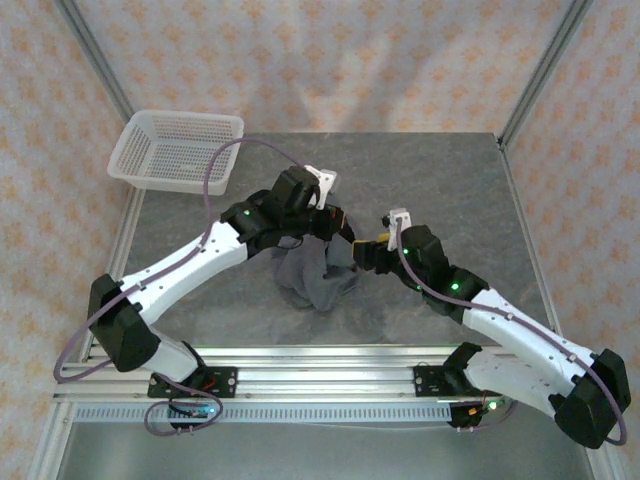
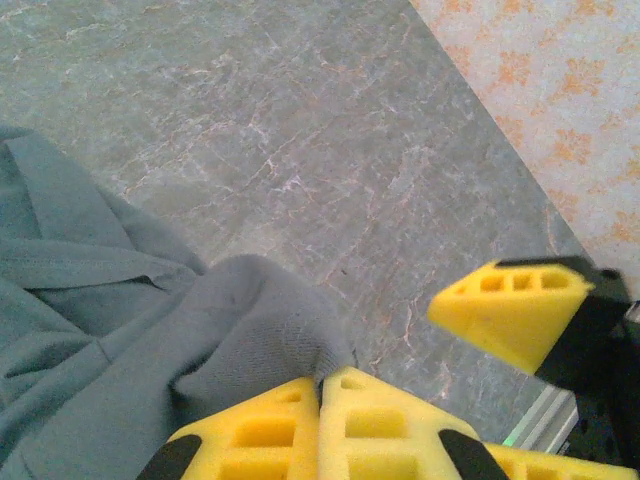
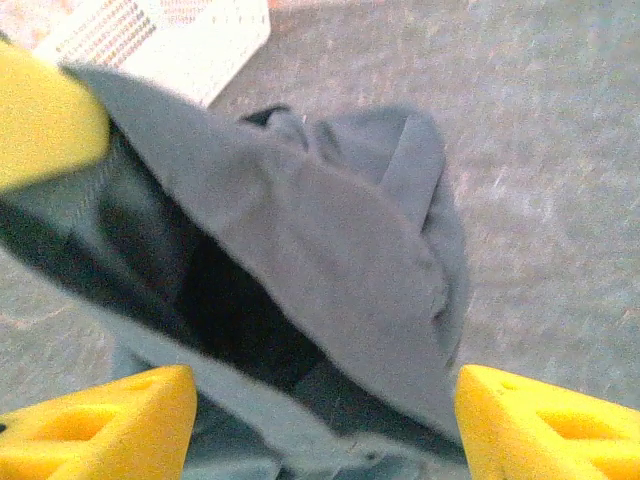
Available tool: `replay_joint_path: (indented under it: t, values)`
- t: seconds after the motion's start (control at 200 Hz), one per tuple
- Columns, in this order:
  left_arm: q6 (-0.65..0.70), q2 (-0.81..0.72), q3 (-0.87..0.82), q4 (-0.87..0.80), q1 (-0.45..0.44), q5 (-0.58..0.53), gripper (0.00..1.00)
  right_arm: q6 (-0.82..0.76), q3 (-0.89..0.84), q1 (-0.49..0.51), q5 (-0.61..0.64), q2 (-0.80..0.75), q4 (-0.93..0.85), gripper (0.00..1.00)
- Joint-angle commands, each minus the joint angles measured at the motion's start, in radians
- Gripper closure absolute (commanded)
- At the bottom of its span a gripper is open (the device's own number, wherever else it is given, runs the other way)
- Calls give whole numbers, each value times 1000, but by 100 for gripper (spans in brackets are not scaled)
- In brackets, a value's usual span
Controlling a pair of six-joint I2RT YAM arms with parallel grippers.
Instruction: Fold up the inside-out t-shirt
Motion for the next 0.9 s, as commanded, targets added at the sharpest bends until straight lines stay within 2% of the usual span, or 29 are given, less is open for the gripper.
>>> replay_joint_path:
  t: [0.0, 0.255, 0.33, 0.465, 0.58, 0.761, 0.896]
  values:
    - [-7, -28, 25, -28, -2, 23, 100, -182, 24, 5, 55, 4, 119, 30]
    - [-7, -75, 26, -29, -2, 37, 100, -296, 87, 5, -122, 159, 160, 29]
    - [3, -97, 27, -33, -2, 40, 100, -296, 122, 5, -61, 224, 160, 28]
    - [42, -141, 20, -54, -3, 27, 100, -245, 171, 0, 148, 311, 163, 31]
    - [72, -186, 3, -91, -2, -34, 100, -151, 183, -44, 161, 327, 135, 33]
    - [87, -245, -30, -137, 16, -145, 100, -38, 138, -112, 42, 304, 59, 43]
    - [80, -281, -52, -150, 51, -217, 100, 20, 97, -120, 7, 296, -33, 62]
